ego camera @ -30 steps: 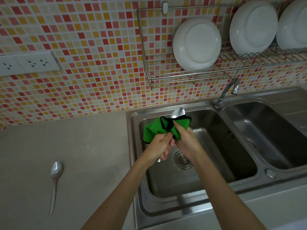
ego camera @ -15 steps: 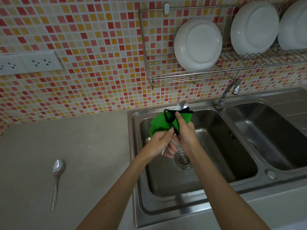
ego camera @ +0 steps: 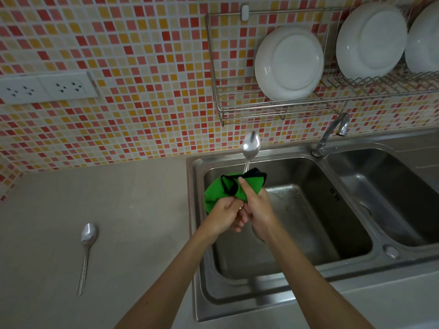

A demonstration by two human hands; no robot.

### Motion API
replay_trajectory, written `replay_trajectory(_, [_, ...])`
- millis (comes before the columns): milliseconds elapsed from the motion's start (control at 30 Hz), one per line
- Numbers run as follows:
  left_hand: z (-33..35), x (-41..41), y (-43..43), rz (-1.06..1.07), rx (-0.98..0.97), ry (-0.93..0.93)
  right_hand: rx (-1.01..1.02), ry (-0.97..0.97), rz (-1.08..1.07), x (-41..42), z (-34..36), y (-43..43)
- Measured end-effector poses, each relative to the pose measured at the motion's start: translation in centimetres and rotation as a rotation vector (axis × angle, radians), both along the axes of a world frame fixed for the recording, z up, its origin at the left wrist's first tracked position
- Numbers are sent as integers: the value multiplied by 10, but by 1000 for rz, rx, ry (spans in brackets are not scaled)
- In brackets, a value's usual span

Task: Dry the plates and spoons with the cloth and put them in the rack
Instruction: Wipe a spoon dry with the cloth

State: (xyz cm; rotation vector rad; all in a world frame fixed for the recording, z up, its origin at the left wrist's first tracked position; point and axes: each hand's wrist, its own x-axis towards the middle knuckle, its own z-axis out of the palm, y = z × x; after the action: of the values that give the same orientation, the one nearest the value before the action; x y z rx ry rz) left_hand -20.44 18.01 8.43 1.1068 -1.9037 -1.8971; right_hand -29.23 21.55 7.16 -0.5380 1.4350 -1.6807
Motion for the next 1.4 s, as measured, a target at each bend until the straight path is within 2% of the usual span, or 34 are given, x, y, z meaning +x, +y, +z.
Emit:
replay_trajectory(67, [11,8,-8,-133,14,-157,-20,8,-46,1,-2,-5])
replay_trajectory(133, [29,24,-26,-235,-55,-340,-27,-1,-86,3,-4,-9])
replay_trajectory(200, [45,39,-48,-29,-177,-336,-22,-7,-91,7,-4,-10])
replay_trajectory(267, [51,50,-69,222,-559,-249,-12,20,-53,17,-2,-12])
replay_trajectory(300, [55,51,-73,226,-630,-196,-13,38,-20,23,0,-14])
replay_trajectory(433, [52,59,-72,20,-335,-15,-46,98,112,62,2,-23])
replay_trajectory(667, [40,122,-99,189,-33,77,-25,14,187,129,-8,-34])
replay_trajectory(767, [44,144,-116,181,-38,64,10,32,212,147,-11,-36])
replay_trajectory(833, [47,157,-128,266,-16,108,19,79,205,155,-14,-35])
replay_trajectory(900, [50,173,-145,390,16,200,14,179,192,166,-18,-28])
replay_trajectory(967, [53,188,-161,386,-31,179,92,384,219,180,-36,-21])
replay_trajectory(1033, [53,197,-165,297,-102,88,260,726,329,194,-60,-14])
replay_trajectory(1067, [51,199,-164,266,-123,61,336,967,373,201,-75,-10])
replay_trajectory(1100, [50,201,-161,250,-129,56,370,1207,412,206,-89,-9])
replay_trajectory(1167, [46,204,-155,241,-118,57,457,1536,498,218,-116,-3])
replay_trajectory(1233, [41,206,-146,216,-91,41,505,1654,540,224,-133,4])
replay_trajectory(1267, [39,205,-142,201,-77,27,560,1643,617,224,-136,8])
replay_trajectory(1400, [43,191,-120,163,-26,60,619,1435,840,216,-119,14])
